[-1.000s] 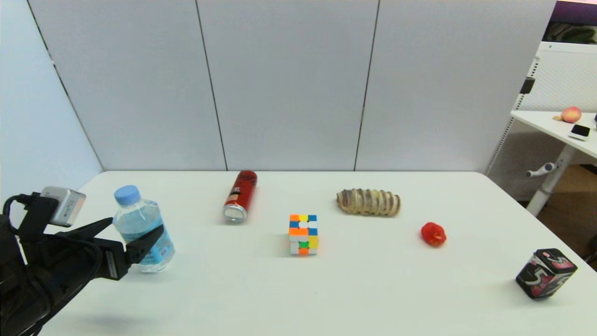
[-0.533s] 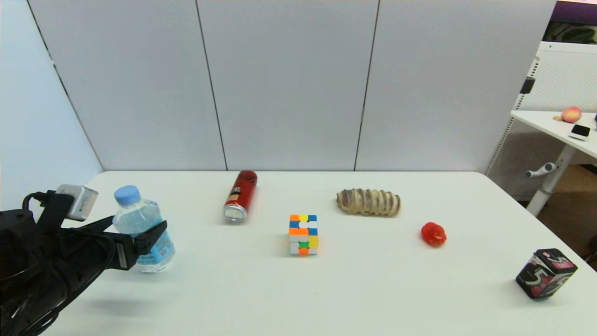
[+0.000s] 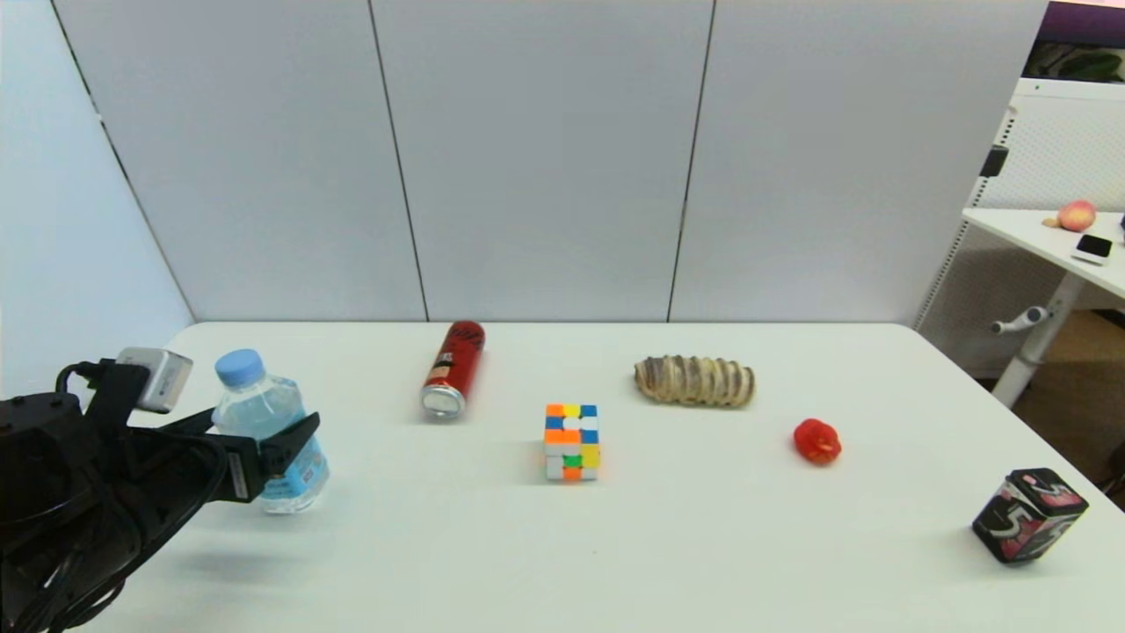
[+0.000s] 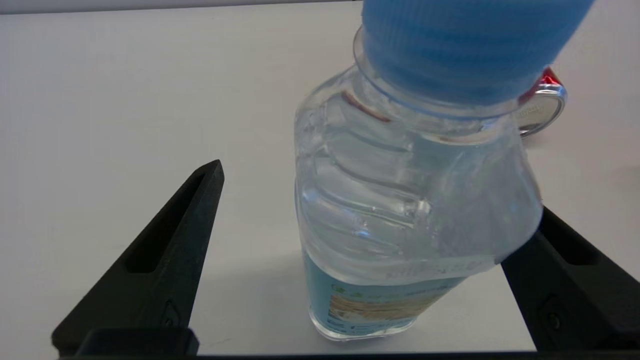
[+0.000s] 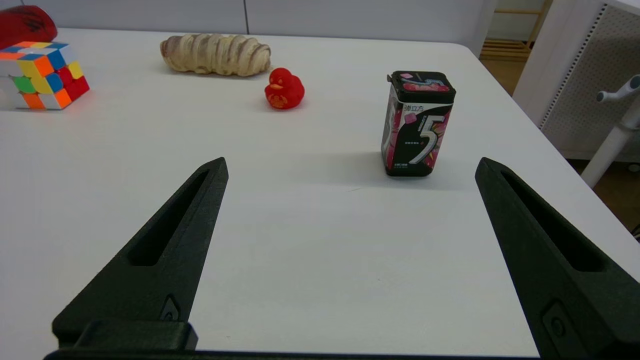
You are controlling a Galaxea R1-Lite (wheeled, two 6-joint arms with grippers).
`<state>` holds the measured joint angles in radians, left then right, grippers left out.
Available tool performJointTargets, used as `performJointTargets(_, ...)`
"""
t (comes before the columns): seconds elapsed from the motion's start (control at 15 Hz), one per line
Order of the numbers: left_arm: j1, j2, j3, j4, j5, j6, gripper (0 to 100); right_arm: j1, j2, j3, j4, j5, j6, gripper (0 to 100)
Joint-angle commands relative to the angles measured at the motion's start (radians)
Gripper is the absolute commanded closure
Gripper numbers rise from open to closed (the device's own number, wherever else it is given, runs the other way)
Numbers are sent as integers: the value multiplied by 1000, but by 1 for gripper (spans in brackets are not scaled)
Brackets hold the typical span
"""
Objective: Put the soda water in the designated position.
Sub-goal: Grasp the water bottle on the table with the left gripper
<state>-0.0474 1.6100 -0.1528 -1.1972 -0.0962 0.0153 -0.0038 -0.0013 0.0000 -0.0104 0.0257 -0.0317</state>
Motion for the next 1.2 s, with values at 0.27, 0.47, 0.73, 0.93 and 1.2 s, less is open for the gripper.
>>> performJointTargets(0.27,-2,44,-4,-61,0,-9,0,-1,1,0,0,0,-1,0)
performJointTargets(0.47,0,44,-5,-70,0,-11,0,1,1,0,0,0,-1,0)
performJointTargets(0.73,0,44,-16,-74,0,-11,0,1,1,0,0,0,-1,0)
performJointTargets(0.93,-2,39,-28,-82,0,-11,0,1,1,0,0,0,-1,0)
performJointTargets(1.2,-2,37,-34,-90,0,-11,0,1,1,0,0,0,-1,0)
